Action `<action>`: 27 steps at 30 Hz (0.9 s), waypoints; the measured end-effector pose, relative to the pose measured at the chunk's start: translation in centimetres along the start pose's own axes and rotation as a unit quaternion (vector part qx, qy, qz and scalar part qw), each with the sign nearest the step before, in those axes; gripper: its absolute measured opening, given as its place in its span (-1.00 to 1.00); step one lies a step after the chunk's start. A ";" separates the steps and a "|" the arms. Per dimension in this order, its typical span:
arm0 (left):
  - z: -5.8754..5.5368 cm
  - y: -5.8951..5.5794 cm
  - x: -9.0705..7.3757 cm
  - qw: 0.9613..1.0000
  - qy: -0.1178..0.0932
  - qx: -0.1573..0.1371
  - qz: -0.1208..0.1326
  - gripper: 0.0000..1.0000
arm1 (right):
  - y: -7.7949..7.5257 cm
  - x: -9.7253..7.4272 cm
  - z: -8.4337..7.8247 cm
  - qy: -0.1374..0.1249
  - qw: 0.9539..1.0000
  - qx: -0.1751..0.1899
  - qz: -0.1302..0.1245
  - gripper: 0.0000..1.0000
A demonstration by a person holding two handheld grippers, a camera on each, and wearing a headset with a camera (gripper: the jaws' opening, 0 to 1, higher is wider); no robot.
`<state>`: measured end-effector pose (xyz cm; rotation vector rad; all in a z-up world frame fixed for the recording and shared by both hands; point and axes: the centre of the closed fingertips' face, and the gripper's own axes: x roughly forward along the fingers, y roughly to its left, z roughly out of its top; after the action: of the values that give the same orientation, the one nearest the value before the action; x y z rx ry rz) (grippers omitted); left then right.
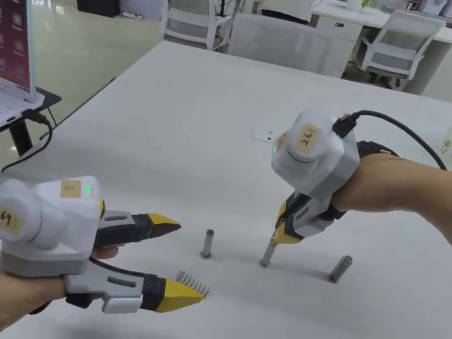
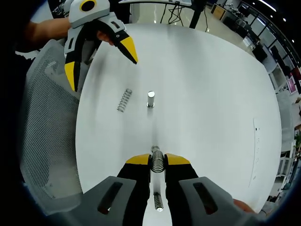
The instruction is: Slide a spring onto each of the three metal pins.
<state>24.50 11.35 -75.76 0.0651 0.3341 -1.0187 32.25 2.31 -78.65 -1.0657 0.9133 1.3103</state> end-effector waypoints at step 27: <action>0.0 0.1 -0.1 1.000 0.003 0.001 0.000 0.17 | 0.7 3.8 -0.9 0.016 1.000 0.006 0.018 -0.83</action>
<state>24.55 11.47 -75.80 0.0708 0.3379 -1.0186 31.93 2.54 -82.61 -1.0672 0.9666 1.3197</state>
